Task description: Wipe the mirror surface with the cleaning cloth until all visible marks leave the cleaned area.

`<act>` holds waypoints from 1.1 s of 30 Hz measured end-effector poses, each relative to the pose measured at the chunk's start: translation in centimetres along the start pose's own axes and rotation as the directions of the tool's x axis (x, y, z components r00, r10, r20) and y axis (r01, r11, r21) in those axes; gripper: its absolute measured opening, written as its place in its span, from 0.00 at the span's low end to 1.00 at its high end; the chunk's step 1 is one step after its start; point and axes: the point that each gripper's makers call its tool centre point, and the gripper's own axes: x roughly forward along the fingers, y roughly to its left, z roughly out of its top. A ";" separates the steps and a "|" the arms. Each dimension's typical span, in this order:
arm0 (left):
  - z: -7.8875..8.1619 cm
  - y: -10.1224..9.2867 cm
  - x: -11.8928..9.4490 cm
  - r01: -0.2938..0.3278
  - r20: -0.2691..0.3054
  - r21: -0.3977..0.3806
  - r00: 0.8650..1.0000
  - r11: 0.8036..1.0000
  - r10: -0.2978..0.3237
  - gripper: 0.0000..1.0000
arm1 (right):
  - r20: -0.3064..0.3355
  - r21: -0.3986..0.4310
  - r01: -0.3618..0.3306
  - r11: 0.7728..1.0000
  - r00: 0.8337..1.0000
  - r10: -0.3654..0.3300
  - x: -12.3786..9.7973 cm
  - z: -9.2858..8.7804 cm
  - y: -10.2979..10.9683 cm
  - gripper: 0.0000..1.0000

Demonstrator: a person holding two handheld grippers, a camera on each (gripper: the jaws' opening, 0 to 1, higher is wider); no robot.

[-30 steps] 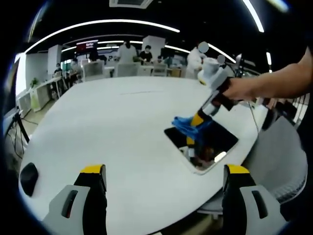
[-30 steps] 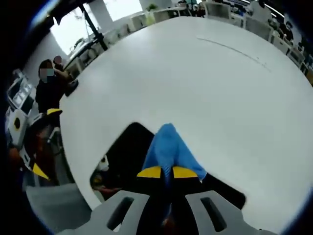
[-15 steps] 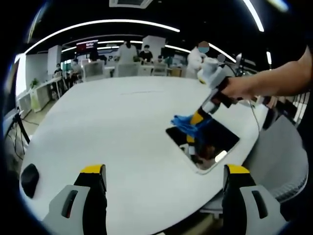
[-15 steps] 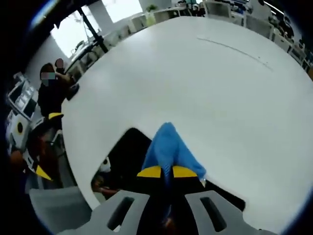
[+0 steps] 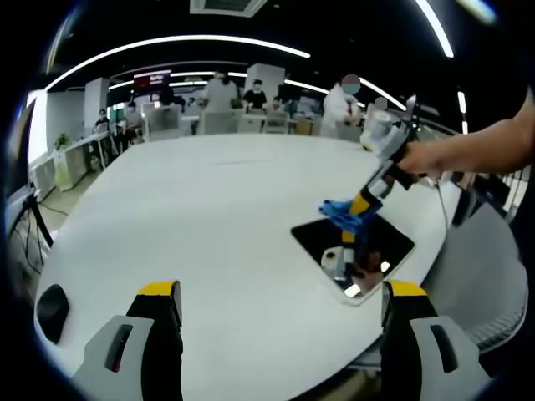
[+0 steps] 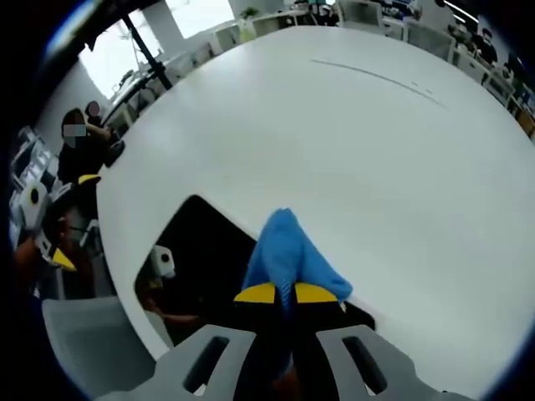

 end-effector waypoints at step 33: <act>0.7 -7.3 2.8 0.056 0.003 0.017 0.998 0.998 -0.056 1.00 | 0.060 0.033 -0.022 0.999 0.998 0.020 -1.4 -4.7 4.5 0.00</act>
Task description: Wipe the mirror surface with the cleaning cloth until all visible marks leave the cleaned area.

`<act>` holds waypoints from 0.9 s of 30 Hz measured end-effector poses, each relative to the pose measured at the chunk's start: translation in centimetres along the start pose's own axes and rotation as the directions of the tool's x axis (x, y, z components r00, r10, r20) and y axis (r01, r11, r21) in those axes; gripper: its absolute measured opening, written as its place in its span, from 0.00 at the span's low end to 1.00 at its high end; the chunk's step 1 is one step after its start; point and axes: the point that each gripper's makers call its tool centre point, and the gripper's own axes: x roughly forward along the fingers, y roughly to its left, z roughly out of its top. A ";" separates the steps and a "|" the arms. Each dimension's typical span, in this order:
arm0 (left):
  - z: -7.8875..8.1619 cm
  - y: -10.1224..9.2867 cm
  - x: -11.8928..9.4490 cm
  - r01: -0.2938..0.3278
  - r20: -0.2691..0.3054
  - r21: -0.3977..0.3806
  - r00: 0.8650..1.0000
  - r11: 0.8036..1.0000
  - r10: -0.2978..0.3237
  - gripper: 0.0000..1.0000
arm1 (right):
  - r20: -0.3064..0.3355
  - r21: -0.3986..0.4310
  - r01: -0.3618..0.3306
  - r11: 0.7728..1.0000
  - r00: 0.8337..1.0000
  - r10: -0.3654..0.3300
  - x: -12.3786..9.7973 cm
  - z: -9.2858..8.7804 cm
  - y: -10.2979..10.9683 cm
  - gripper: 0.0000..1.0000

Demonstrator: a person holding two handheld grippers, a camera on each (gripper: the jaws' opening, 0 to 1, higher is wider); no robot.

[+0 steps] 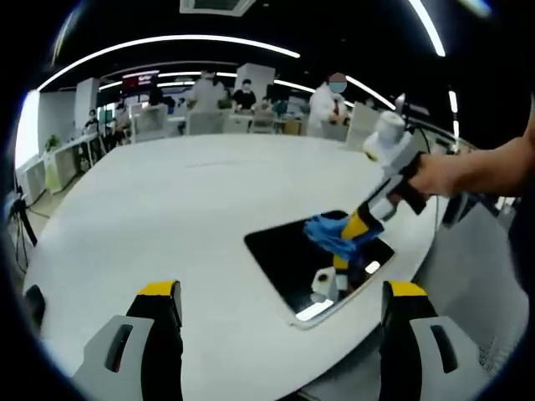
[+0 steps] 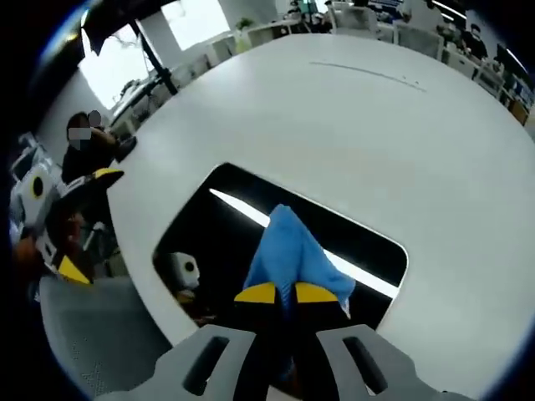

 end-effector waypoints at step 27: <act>0.7 -2.4 2.2 -0.035 -0.044 0.126 0.998 0.991 0.041 1.00 | -0.033 0.137 -0.082 0.987 0.996 0.087 -0.9 -3.6 4.6 0.00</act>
